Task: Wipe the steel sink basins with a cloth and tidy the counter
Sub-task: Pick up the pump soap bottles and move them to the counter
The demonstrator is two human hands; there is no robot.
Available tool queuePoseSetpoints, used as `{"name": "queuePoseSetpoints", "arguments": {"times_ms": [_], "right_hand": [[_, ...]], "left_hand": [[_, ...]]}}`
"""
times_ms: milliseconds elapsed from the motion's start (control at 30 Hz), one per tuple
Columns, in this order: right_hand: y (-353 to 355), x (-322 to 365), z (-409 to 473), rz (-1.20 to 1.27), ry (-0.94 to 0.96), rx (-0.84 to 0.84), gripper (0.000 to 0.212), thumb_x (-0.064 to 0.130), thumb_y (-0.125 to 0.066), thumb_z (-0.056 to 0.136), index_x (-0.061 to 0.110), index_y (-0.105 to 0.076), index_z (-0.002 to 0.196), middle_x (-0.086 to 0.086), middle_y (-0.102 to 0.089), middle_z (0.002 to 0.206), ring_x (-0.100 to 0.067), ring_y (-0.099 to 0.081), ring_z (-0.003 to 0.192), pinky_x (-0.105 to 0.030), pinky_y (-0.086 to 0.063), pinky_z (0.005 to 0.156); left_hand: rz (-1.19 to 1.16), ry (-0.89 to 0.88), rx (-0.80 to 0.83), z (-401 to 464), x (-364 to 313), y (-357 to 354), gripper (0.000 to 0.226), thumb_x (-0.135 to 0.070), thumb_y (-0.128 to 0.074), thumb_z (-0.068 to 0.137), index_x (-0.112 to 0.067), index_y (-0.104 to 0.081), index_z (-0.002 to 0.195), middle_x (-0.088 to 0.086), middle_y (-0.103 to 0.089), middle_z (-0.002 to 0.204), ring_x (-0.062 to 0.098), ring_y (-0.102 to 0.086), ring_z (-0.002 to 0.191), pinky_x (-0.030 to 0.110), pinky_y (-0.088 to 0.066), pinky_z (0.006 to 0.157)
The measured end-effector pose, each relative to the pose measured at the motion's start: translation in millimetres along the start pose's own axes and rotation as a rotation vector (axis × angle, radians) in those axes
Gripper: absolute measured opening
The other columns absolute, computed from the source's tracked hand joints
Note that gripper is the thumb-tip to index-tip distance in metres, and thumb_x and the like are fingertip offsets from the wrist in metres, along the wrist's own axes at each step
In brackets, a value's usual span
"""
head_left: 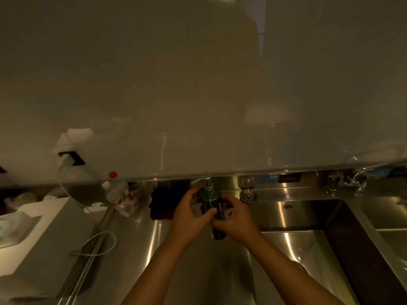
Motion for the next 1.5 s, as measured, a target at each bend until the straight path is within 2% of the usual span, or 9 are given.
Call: {"name": "queuePoseSetpoints", "arguments": {"times_ms": [100,300,500,633,867,1000,1267,1367,1500], "right_hand": [[-6.0,-7.5,10.8,0.017,0.008,0.011,0.053,0.042,-0.086,0.060,0.042,-0.062,0.107,0.016,-0.069,0.099,-0.001,-0.065,0.093,-0.033,-0.058,0.079],[-15.6,-16.9,33.8,0.026,-0.006,-0.003,0.050,0.045,-0.086,0.061,0.051,-0.057,0.101,0.018,-0.067,0.099,0.005,-0.062,0.094,-0.013,-0.046,0.071],[-35.7,-21.7,68.3,0.000,-0.005,0.035,0.061,0.046,-0.080,0.064,0.045,-0.054,0.119,0.022,-0.063,0.109,0.014,-0.057,0.102,-0.001,-0.043,0.074],[-57.2,-35.3,99.4,-0.033,-0.066,0.055,0.063,0.040,-0.082,0.065,0.038,-0.059,0.123,0.020,-0.066,0.112,0.009,-0.061,0.100,-0.009,-0.046,0.077],[-97.1,-57.7,156.5,-0.085,-0.123,0.059,0.072,0.045,-0.081,0.060,0.035,-0.058,0.128,0.017,-0.068,0.116,-0.001,-0.064,0.104,-0.026,-0.055,0.083],[-117.2,-68.5,180.0,-0.133,-0.124,0.060,0.072,0.052,-0.078,0.061,0.031,-0.060,0.128,0.015,-0.068,0.116,-0.003,-0.064,0.104,-0.025,-0.054,0.084],[-150.5,-94.3,207.2,-0.210,-0.144,0.083,0.069,0.041,-0.081,0.067,0.025,-0.060,0.131,0.006,-0.069,0.122,-0.013,-0.065,0.109,-0.034,-0.056,0.089],[-158.8,-101.0,215.3,-0.216,-0.161,0.083,0.067,0.040,-0.079,0.063,0.029,-0.061,0.127,0.011,-0.070,0.116,-0.009,-0.066,0.103,-0.030,-0.057,0.085],[-166.9,-104.7,220.5,-0.235,-0.172,0.071,0.056,0.035,-0.080,0.064,0.046,-0.056,0.114,0.036,-0.061,0.094,0.018,-0.059,0.088,-0.005,-0.043,0.069]], "left_hand": [[0.019,0.016,-0.046,10.7,1.8,0.6,0.059,-0.027,-0.088,0.080,-0.046,-0.057,0.127,-0.022,-0.067,0.122,-0.007,-0.061,0.114,0.026,-0.053,0.098],[0.016,0.057,-0.017,33.7,14.6,-0.3,0.056,-0.027,-0.086,0.083,-0.052,-0.057,0.124,-0.023,-0.068,0.117,0.001,-0.066,0.112,0.047,-0.060,0.093],[-0.003,0.053,0.010,74.5,38.8,11.2,0.056,-0.024,-0.086,0.082,-0.051,-0.058,0.123,-0.024,-0.070,0.118,-0.002,-0.064,0.116,0.036,-0.055,0.103],[-0.017,0.035,0.058,106.5,61.3,15.0,0.060,-0.038,-0.083,0.076,-0.055,-0.058,0.127,-0.023,-0.068,0.126,0.000,-0.062,0.121,0.035,-0.053,0.104],[-0.023,0.059,0.109,163.0,112.3,24.6,0.064,-0.018,-0.086,0.083,-0.056,-0.056,0.125,-0.030,-0.066,0.123,-0.005,-0.062,0.118,0.016,-0.051,0.096],[-0.053,0.102,0.131,186.5,143.0,28.0,0.063,-0.016,-0.086,0.082,-0.050,-0.058,0.127,-0.036,-0.065,0.118,-0.009,-0.061,0.116,0.007,-0.049,0.091],[-0.085,0.145,0.162,212.6,189.8,30.9,0.060,-0.014,-0.085,0.083,-0.047,-0.058,0.126,-0.023,-0.066,0.123,-0.004,-0.061,0.119,0.018,-0.049,0.098],[-0.076,0.146,0.161,219.3,200.4,31.3,0.058,-0.016,-0.084,0.084,-0.046,-0.059,0.126,-0.020,-0.067,0.124,-0.002,-0.061,0.118,0.022,-0.049,0.101],[-0.051,0.152,0.178,226.6,210.9,32.9,0.057,-0.016,-0.084,0.084,-0.034,-0.061,0.133,-0.012,-0.068,0.126,0.004,-0.062,0.121,0.028,-0.050,0.105]]}}
Point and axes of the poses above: each hand's wrist, its own z-axis towards the middle knuckle, its own y-axis out of the back of the hand, x = y × z, the point moved 8 cm from there along z, towards the middle knuckle
